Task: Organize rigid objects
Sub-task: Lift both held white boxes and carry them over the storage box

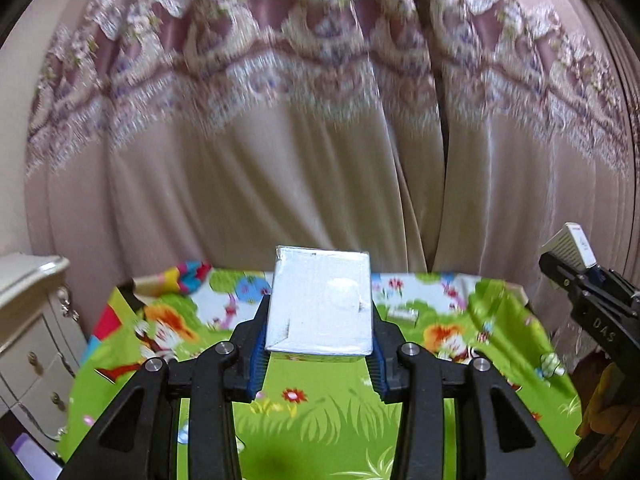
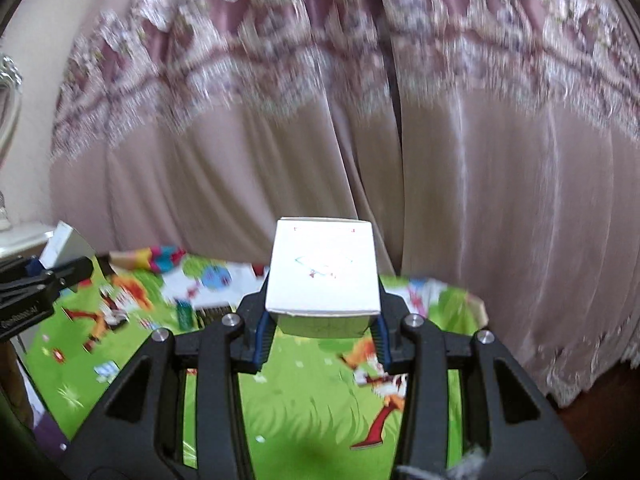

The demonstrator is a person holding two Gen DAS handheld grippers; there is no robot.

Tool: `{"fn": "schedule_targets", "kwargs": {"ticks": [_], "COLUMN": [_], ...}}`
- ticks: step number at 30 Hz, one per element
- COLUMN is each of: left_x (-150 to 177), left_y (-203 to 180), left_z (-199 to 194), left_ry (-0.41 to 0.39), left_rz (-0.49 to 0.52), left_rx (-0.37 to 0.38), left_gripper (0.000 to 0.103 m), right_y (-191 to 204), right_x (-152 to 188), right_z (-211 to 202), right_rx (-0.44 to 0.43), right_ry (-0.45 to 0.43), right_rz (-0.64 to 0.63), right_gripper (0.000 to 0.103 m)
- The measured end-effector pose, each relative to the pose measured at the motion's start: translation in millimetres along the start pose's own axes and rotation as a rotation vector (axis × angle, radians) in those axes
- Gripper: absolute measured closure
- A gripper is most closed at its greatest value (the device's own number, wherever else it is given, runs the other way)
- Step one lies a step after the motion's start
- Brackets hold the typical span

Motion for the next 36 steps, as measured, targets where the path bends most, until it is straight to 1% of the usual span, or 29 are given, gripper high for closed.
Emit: {"fn": "schedule_targets", "kwargs": {"ticks": [3,6,10,15,20,24,29,36], "left_x": [-18.9,-29.2,-36.4,-39.5,-39.2,-34.9,-28.8,-18.0], "left_y": [7.9,13.6,16.6,23.0,28.9,36.9,56.4,99.5], "left_z": [-24.6,-41.8,-55.8,-69.2,-76.9,-80.8,-85.1,-97.0], "left_ry": [-0.07,-0.126,-0.161,-0.187,-0.201,-0.196,-0.187,-0.178], "left_rz": [0.003,0.006,0.015,0.012,0.012,0.008,-0.009,-0.05], "left_rx": [-0.017,-0.034,-0.041,-0.053,-0.067,-0.078,-0.11,-0.185], "left_gripper": [0.061,0.061,0.061,0.061,0.061,0.061,0.061,0.061], "right_y": [8.8,23.8,40.8,50.1,60.3,71.7,96.2,142.5], "right_x": [-21.4,-36.3,-45.6,-58.8,-64.4,-65.8,-66.2,-59.3], "right_z": [-22.1,-46.0,-56.6,-73.0,-78.4,-80.1,-81.8,-81.7], "right_rx": [0.003,0.001,-0.011,-0.019,-0.031,-0.056,-0.114,-0.226], "right_ry": [-0.079,-0.155,-0.197,-0.248,-0.264,-0.266,-0.264,-0.246], "right_rz": [-0.01,-0.036,-0.063,-0.078,-0.1,-0.113,-0.134,-0.17], "right_gripper": [0.058,0.058,0.058,0.058,0.058,0.058,0.058,0.058]}}
Point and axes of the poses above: each gripper's, at about its wrist camera, not at the fingertips, and z roughly the way its jaws point, y to its left, x to its underside, the point moved 9 cm from there along z, roughly the way its jaws point, and after that the axes turned 5 degrees about -x, right-handed, at the moved point
